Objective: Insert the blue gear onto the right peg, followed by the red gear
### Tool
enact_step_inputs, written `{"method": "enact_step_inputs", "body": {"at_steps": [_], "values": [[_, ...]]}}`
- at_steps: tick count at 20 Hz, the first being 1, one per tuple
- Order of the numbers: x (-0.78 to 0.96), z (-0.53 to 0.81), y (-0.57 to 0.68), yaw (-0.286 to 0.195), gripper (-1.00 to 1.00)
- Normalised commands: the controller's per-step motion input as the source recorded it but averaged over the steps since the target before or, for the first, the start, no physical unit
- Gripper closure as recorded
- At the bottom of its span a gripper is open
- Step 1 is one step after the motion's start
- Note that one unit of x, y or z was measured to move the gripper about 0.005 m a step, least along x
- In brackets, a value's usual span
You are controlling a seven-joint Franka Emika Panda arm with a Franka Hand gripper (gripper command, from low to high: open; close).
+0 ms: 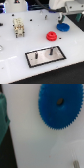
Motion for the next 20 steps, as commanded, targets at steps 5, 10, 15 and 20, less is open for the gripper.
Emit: {"method": "enact_step_inputs", "body": {"at_steps": [5, 10, 15, 20], "values": [[-0.14, -0.42, -0.15, 0.000, -1.00], [-0.41, -0.18, -0.01, 0.000, 1.00], [-0.37, -0.05, 0.00, 0.000, 1.00], [-0.09, 0.11, -0.02, 0.000, 1.00]]}}
